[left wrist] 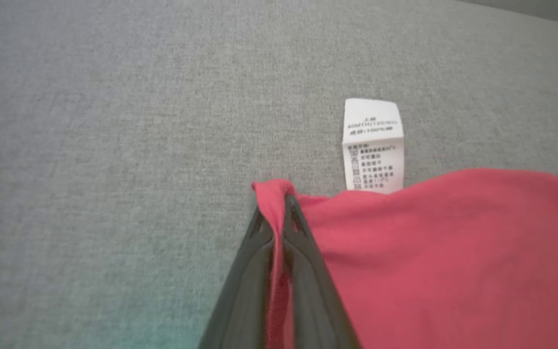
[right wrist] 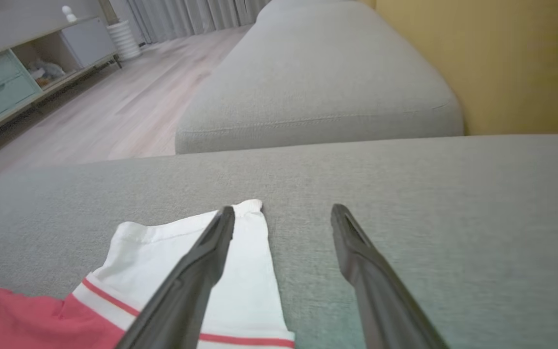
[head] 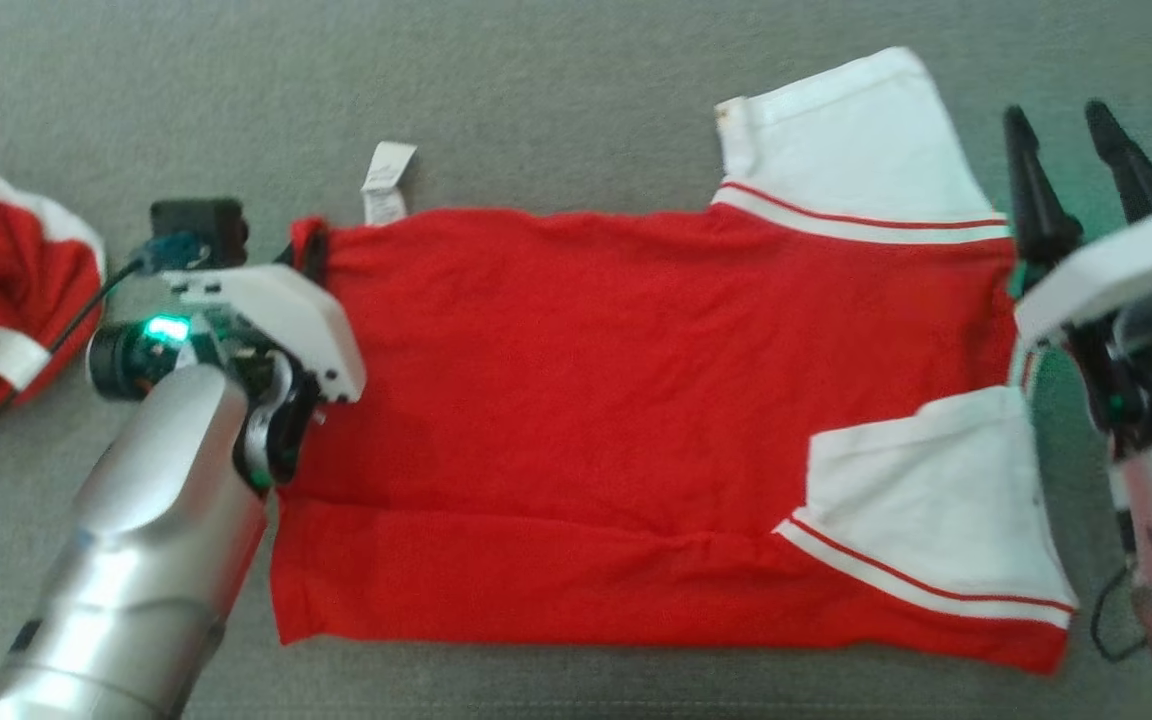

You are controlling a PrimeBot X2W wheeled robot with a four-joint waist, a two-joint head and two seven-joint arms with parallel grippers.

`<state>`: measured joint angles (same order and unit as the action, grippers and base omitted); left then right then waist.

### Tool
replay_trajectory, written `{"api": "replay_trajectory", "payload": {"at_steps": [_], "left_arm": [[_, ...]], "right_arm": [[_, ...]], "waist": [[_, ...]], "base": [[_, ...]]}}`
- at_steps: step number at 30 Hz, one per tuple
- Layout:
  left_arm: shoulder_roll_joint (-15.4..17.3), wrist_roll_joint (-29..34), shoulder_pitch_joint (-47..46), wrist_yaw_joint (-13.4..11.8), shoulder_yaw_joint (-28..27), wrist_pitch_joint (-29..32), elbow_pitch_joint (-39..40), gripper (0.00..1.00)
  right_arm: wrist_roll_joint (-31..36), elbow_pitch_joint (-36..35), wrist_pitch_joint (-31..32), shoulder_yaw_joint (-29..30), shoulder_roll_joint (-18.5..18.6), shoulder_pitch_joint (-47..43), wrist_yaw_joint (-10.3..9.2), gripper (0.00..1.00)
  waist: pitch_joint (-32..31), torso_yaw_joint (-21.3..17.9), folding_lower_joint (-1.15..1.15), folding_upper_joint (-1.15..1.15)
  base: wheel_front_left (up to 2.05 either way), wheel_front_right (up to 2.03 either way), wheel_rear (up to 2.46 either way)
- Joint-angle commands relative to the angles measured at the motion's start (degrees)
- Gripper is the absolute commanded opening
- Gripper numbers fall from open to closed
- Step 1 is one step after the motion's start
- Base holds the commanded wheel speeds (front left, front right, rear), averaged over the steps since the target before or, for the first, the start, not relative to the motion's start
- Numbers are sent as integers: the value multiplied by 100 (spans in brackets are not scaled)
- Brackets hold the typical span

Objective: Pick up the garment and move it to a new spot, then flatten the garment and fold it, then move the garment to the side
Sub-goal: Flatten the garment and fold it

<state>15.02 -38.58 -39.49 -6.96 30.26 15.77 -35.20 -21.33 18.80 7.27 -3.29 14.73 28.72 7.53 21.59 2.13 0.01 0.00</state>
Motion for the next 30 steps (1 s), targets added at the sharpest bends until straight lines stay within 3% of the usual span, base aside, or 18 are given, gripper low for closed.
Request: {"api": "replay_trajectory", "payload": {"at_steps": [1,13,18,19,20,24,30], "left_arm": [[109,-1,-210,39,-131,-41,45,0],[-253,-117,-488,284,-106,-440,-454,0],[-314,-154,-520,350,-105,-567,-658,0],[-321,-164,-518,359,-107,-586,-696,0],[-327,-173,-519,366,-109,-602,-730,0],[-337,-204,-537,406,-141,-755,-808,0],[-253,-284,-475,429,-333,-1256,-723,0]], "right_arm": [[-79,-23,-77,-199,100,274,-4,100],[-678,2174,130,-1566,593,1812,-4,100],[-1016,2601,508,-2084,720,2026,-4,100],[-1119,2631,568,-2182,735,2043,-4,78],[-1213,2652,604,-2267,755,2063,-4,4],[-1464,2617,380,-2530,858,2142,-4,0],[-1601,2319,-550,-2776,1061,2030,-4,0]], "waist": [[186,183,-1,0],[392,574,-1,0],[355,594,-1,0],[344,586,-1,0],[338,577,-1,0],[312,537,-1,0],[126,465,-1,0]], "base": [[0,0,0],[0,0,0],[0,0,0],[0,0,0],[0,0,0],[0,0,0],[0,0,0]]}}
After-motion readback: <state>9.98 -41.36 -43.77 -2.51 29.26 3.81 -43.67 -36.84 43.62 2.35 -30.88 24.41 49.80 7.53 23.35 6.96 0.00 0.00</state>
